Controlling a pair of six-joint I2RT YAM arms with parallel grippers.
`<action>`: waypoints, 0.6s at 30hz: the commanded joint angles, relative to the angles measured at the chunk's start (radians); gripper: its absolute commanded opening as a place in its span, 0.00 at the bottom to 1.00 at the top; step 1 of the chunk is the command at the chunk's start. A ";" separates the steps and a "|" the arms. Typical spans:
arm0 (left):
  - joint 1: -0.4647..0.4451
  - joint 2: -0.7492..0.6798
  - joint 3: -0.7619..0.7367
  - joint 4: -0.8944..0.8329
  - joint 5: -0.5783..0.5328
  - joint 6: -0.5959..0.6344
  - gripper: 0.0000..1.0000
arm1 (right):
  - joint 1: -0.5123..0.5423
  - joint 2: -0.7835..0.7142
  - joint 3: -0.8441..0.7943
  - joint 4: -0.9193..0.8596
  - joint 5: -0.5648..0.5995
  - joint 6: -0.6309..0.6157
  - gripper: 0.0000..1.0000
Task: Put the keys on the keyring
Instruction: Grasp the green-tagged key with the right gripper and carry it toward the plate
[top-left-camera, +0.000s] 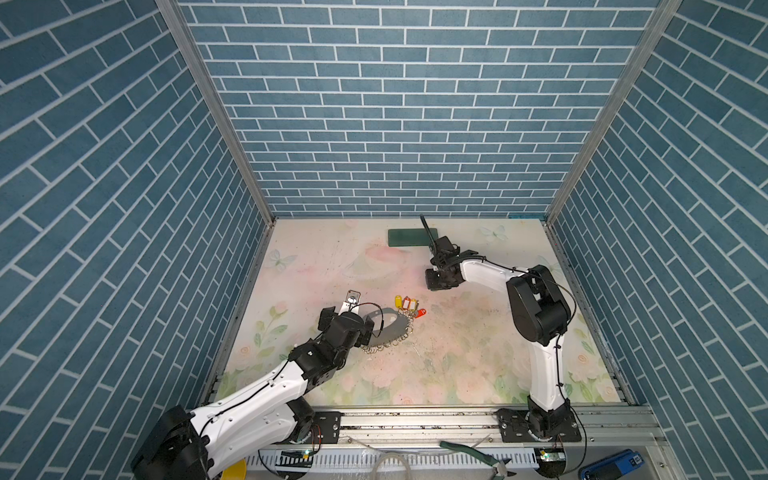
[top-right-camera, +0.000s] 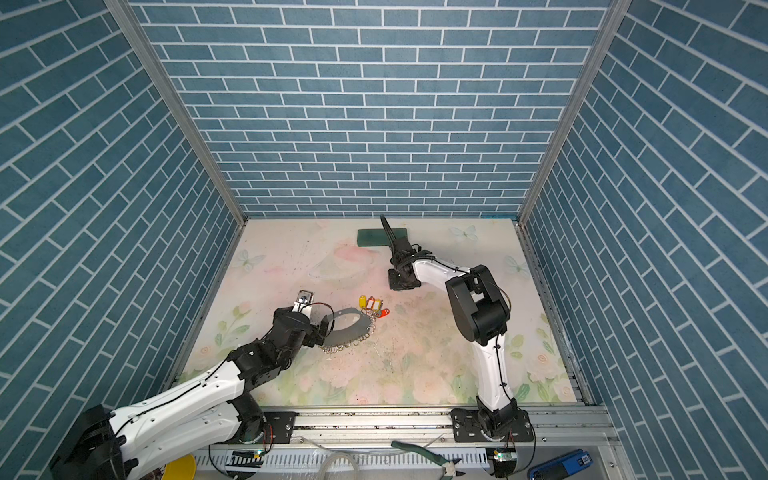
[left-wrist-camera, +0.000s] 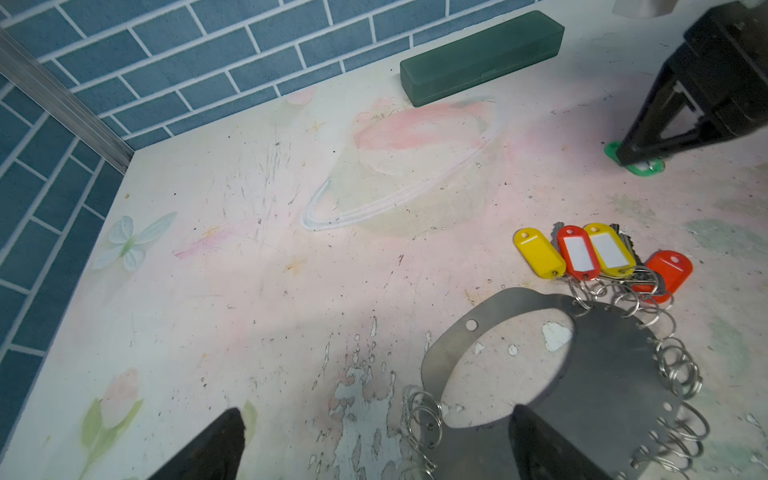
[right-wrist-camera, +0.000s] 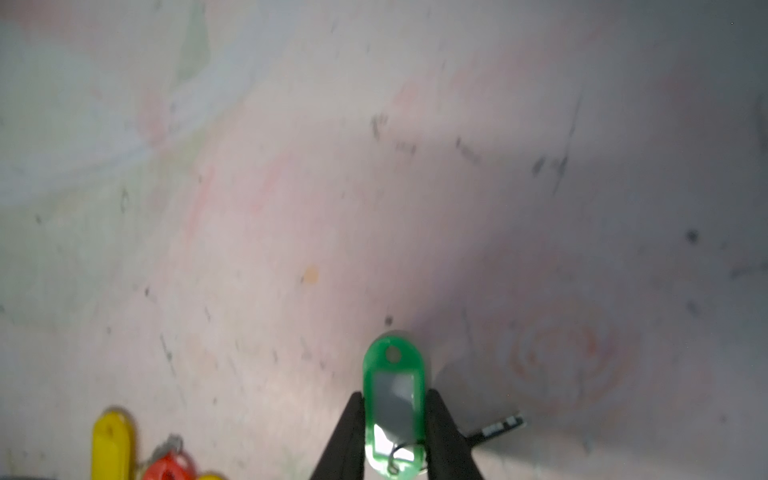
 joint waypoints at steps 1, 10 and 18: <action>0.006 0.008 0.008 0.007 -0.003 0.009 1.00 | 0.033 -0.029 -0.139 -0.113 0.025 0.035 0.25; 0.004 0.164 0.092 -0.010 0.180 0.052 0.99 | 0.113 -0.250 -0.354 -0.052 0.020 0.098 0.25; -0.090 0.462 0.386 -0.213 0.234 0.022 0.97 | 0.112 -0.612 -0.520 0.045 0.231 0.101 0.40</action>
